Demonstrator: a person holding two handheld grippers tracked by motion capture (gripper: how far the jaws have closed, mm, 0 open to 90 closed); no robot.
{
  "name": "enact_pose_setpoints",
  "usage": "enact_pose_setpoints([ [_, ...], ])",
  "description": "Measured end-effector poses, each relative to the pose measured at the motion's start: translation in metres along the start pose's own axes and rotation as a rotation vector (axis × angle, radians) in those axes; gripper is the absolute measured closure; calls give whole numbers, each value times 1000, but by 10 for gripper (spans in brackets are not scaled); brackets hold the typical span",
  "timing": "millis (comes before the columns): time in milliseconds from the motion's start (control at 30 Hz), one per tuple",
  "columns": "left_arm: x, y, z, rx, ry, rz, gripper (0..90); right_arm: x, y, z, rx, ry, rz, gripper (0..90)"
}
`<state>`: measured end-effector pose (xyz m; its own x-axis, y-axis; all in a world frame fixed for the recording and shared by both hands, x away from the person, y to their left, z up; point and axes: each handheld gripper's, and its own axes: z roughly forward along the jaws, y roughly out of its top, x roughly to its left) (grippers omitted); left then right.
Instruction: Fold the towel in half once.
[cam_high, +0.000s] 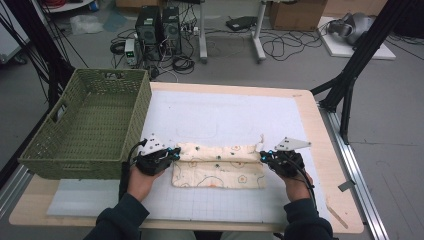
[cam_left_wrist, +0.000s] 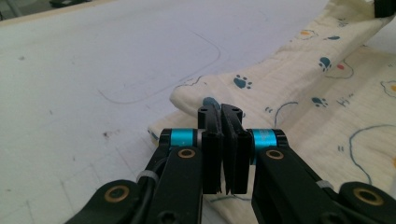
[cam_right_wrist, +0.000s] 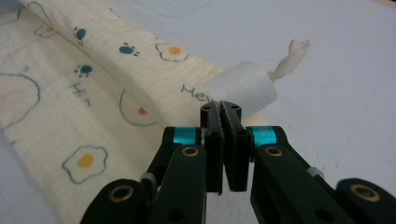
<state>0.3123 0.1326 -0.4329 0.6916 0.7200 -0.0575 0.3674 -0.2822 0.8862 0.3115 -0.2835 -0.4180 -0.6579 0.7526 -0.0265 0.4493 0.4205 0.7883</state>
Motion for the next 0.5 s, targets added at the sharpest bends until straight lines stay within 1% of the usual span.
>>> enact_pose_setpoints([
  [167,-5,-6,-5,28,-19,7,863,4,-14,-3,18,16,10,883],
  [300,-5,-12,-10,39,-42,-23,855,8,-20,-6,30,44,11,879],
  [367,-5,-13,-13,48,-48,-19,826,9,-22,-10,24,63,15,868],
  [400,-6,-13,-15,44,-45,-27,787,10,-23,-13,22,64,19,838],
  [433,-5,-13,-17,42,-47,-40,718,10,-24,-16,17,56,20,779],
  [467,-5,-12,-18,35,-48,-61,638,10,-24,-20,10,40,25,750],
  [500,-3,-9,-19,24,-55,-73,571,9,-24,-23,5,34,31,719],
])
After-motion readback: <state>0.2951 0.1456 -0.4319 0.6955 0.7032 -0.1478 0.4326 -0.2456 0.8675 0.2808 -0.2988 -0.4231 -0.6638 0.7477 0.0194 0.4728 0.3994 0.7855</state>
